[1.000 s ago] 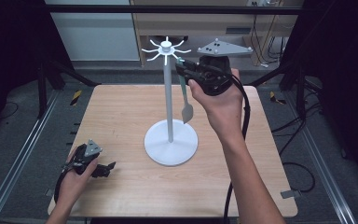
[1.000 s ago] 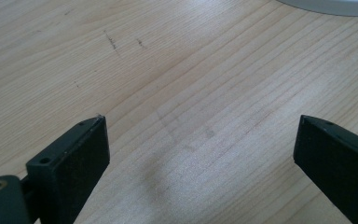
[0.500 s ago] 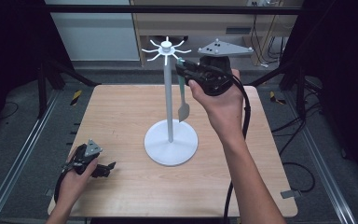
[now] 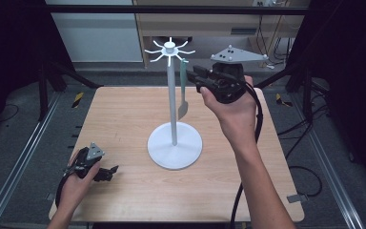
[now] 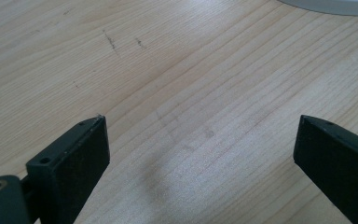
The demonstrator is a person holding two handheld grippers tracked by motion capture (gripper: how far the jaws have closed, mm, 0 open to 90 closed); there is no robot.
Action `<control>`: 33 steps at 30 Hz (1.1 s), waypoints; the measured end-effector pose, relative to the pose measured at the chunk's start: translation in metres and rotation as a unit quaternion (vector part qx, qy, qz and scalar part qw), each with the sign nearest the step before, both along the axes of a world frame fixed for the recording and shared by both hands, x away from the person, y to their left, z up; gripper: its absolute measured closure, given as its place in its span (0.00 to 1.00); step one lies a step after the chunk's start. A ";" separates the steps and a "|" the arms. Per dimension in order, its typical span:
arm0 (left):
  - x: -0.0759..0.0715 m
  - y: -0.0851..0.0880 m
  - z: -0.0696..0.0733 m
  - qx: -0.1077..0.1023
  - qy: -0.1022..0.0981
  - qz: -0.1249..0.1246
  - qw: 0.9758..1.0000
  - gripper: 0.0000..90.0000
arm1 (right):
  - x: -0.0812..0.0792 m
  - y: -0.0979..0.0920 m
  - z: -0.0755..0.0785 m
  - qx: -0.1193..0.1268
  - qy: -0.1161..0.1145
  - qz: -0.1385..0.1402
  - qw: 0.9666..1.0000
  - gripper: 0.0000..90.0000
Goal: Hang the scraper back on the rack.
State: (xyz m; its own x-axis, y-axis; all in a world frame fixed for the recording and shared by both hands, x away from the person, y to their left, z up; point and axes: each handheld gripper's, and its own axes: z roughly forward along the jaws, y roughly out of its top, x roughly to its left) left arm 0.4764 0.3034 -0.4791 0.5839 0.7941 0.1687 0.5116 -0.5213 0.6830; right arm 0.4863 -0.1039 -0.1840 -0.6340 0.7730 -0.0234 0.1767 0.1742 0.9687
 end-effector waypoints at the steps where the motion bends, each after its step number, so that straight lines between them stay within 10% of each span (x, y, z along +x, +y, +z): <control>1: 0.000 0.000 0.000 0.000 0.000 0.000 1.000 0.04 | 0.000 -0.001 -0.001 -0.001 0.000 -0.002 1.000 0.80; 33: 0.000 -0.001 0.000 0.004 0.002 -0.002 1.000 0.04 | -0.004 -0.044 -0.057 -0.028 0.037 -0.095 0.994 0.31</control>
State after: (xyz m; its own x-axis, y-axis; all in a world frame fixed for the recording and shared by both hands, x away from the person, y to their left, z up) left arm 0.4764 0.3025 -0.4796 0.5880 0.7903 0.1723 0.5121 -0.5287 0.6769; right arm 0.4822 -0.1475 -0.2414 -0.4783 0.8777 -0.0282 0.2813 0.1835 0.9419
